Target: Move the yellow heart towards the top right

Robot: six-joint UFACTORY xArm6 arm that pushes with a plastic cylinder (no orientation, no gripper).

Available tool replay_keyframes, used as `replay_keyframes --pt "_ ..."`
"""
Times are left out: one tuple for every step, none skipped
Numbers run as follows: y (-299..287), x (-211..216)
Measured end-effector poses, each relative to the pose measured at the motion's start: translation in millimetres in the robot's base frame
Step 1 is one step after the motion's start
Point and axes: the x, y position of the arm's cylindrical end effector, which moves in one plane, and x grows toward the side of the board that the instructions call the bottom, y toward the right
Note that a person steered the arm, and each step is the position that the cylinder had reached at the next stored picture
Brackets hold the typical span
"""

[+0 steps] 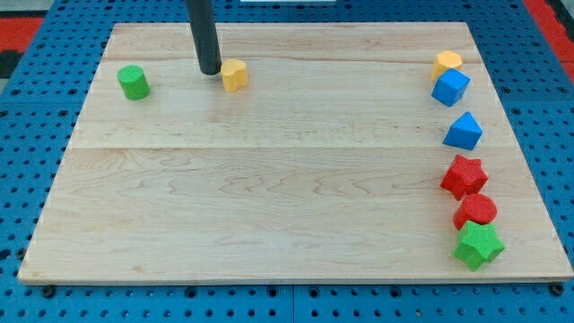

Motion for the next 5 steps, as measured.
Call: replay_keyframes --pt "17 0" --pt "71 0" --pt "136 2" --pt "199 6" --pt "211 -17"
